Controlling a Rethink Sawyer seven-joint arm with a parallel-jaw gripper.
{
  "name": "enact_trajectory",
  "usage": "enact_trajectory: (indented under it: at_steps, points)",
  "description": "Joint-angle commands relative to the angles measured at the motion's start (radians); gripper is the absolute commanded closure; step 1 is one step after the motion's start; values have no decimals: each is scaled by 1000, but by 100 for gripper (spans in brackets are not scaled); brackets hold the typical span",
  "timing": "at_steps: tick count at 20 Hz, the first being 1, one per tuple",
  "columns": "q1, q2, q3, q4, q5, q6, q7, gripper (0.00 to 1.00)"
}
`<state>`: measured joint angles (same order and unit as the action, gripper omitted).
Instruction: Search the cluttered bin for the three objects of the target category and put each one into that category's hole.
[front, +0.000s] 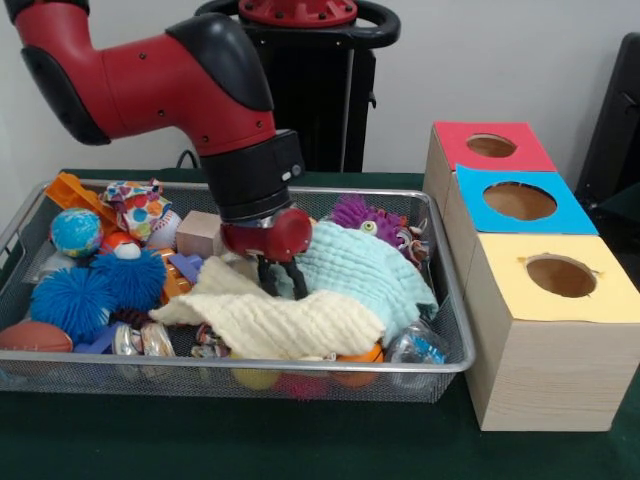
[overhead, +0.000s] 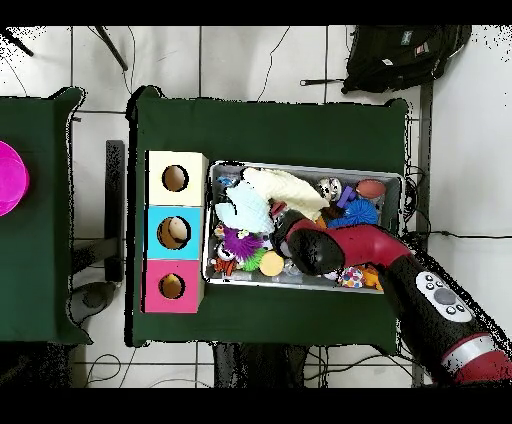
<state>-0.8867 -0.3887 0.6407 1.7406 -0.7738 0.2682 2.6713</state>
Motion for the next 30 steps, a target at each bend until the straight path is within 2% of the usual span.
enact_trajectory:
  at_steps: [1, 14, 17, 22, 26, 27, 30]
  points:
    - [107, 106, -28, -33, 41, -104, 71, 0]
    - [175, 70, -52, -24, 185, -141, 115, 0]
    - [194, 40, -60, -6, 227, -143, 131, 0]
    - [207, 12, -87, -3, 253, -126, 107, 0]
    - [241, -18, -147, -3, 254, -142, 110, 0]
    - [252, -24, -166, -1, 264, -154, 126, 100]
    - [249, -38, -171, 19, 291, -137, 135, 100]
